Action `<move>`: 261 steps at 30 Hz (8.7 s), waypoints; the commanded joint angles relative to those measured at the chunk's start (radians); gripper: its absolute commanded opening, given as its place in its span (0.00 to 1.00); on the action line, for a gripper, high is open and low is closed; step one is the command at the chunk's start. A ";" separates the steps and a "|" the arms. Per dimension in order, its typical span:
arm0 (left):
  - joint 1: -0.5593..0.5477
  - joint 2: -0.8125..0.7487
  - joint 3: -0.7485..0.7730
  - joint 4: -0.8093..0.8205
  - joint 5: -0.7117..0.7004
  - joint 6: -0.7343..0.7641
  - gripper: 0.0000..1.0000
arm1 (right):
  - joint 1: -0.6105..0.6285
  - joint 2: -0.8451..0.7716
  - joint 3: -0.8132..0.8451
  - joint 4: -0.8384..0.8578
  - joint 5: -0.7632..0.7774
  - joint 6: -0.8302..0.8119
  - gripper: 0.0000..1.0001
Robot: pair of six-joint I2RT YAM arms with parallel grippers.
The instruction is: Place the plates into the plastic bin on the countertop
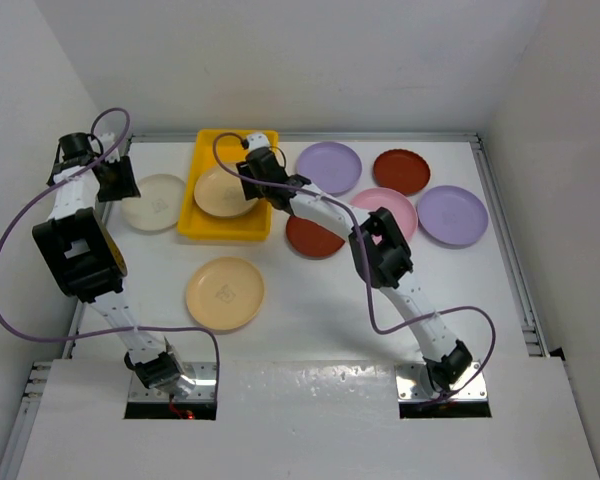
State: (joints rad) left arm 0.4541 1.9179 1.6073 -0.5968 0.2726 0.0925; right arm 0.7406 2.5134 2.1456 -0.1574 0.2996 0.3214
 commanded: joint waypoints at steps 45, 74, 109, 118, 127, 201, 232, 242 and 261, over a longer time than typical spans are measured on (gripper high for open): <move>0.063 0.020 0.378 -0.017 0.047 -0.160 0.00 | -0.119 -0.895 -0.928 0.173 0.027 0.077 0.31; -0.336 0.211 0.217 -0.052 0.036 -0.142 0.08 | -0.121 -1.051 -1.089 0.162 0.111 0.076 0.31; -0.445 -0.332 -0.581 -0.227 -0.131 0.520 0.79 | -0.113 -1.140 -1.171 0.131 0.026 0.067 0.47; -0.497 -0.270 -0.719 -0.060 -0.158 0.490 0.47 | -0.107 -1.196 -1.239 0.127 0.052 0.093 0.47; -0.497 -0.289 -0.625 -0.156 -0.007 0.536 0.00 | -0.184 -1.199 -1.262 0.104 -0.017 0.176 0.52; -0.566 -0.020 0.431 -0.192 0.283 0.156 0.76 | -0.370 -0.995 -0.894 0.000 0.080 0.070 0.00; -0.554 0.041 0.319 -0.189 0.169 0.047 0.00 | -0.237 -0.737 -0.727 0.094 -0.381 0.272 0.66; -0.302 0.237 0.554 -0.118 0.054 -0.143 0.00 | -0.348 -0.737 -0.808 0.073 -0.272 0.424 0.90; -0.299 0.302 0.408 -0.147 0.024 -0.109 0.23 | -0.486 -0.265 -0.475 -0.131 -0.145 0.762 0.96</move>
State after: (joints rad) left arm 0.1558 2.2349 2.0254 -0.7513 0.3130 -0.0257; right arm 0.2302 2.2284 1.6054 -0.2821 0.1410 0.9924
